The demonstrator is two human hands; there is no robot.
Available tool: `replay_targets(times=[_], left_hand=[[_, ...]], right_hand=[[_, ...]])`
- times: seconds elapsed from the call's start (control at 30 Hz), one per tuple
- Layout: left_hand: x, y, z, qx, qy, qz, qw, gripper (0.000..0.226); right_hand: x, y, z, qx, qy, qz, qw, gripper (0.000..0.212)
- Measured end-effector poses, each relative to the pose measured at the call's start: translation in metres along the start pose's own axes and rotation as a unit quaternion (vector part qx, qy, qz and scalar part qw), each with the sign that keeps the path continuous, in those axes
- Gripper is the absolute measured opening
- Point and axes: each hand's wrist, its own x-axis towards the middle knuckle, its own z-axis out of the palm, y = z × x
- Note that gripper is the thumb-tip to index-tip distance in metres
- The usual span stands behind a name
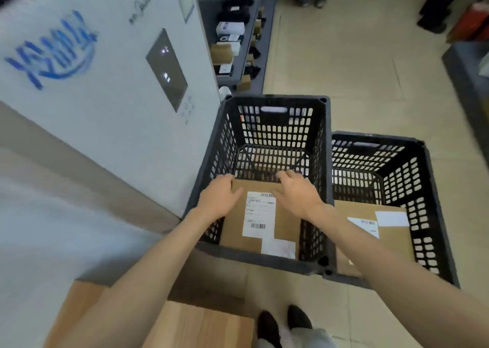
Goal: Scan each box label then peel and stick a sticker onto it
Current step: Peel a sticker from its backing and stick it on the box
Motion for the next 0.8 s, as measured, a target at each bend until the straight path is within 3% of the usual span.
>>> replay_targets(times=[0.17, 0.3, 0.47, 0.6, 0.8], left_hand=[[-0.082, 0.022, -0.053, 0.073, 0.094, 0.028, 0.992, 0.051], [-0.157, 0.012, -0.061, 0.059, 0.186, -0.044, 0.98, 0.05], [-0.269, -0.024, -0.042, 0.057, 0.216, -0.184, 0.957, 0.051], [-0.374, -0.051, -0.022, 0.064, 0.25, -0.304, 0.917, 0.051], [-0.549, -0.064, 0.016, 0.05, 0.317, -0.458, 0.829, 0.051]], right_hand=[[-0.019, -0.047, -0.066, -0.049, 0.051, -0.193, 0.979, 0.044], [-0.034, -0.096, -0.078, -0.047, 0.054, -0.326, 0.943, 0.042], [-0.085, -0.155, -0.052, -0.051, 0.001, -0.454, 0.89, 0.043], [-0.14, -0.207, -0.023, -0.066, -0.033, -0.548, 0.834, 0.042], [-0.254, -0.299, 0.017, -0.095, -0.041, -0.665, 0.74, 0.042]])
